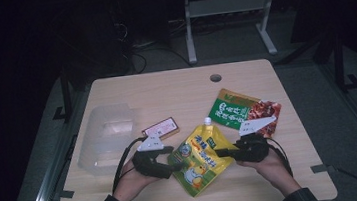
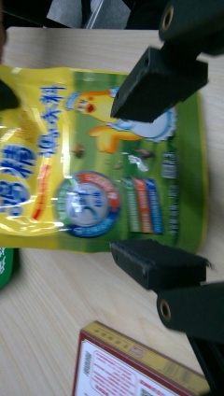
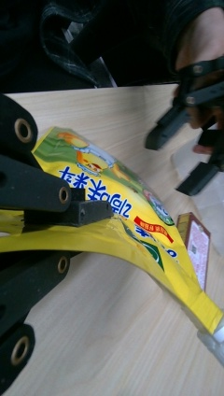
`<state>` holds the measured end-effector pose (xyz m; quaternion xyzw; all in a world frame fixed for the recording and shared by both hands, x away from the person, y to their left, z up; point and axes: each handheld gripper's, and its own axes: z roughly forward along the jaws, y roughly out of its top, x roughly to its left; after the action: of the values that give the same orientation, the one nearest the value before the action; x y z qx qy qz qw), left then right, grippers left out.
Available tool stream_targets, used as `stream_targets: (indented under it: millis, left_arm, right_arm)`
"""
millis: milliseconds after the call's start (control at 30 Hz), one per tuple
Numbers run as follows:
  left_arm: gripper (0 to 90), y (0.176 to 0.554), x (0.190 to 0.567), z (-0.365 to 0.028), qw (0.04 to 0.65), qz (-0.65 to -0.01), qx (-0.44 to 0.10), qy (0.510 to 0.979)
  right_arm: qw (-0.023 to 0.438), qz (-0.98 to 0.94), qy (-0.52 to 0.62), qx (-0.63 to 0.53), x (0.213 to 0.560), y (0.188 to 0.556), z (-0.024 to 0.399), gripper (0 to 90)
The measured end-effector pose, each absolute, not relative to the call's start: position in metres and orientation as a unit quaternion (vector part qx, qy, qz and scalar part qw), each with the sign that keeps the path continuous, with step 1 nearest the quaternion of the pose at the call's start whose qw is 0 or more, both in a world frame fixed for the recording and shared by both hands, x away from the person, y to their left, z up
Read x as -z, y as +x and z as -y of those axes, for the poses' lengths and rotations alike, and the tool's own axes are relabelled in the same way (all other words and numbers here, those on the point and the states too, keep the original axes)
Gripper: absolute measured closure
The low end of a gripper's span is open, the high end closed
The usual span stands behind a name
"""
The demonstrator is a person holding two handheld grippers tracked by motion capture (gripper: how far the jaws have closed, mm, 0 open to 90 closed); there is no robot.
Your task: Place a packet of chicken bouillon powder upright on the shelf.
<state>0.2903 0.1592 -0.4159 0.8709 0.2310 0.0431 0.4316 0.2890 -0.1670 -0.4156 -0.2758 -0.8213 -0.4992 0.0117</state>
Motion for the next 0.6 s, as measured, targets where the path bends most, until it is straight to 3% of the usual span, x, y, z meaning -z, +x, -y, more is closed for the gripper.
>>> stream_targets:
  millis: [233,600]
  left_arm:
    - [17.4,0.277,0.427,-0.169,0.425,-0.236,-0.049,0.873]
    - [14.0,0.258,0.442,-0.174,0.422,-0.235,-0.039,0.875]
  right_arm:
    - [0.002,0.821,-0.268,0.504,0.400,0.291,0.168,90.0]
    - [-0.021,0.810,-0.265,0.523,0.368,0.302,0.162,90.0]
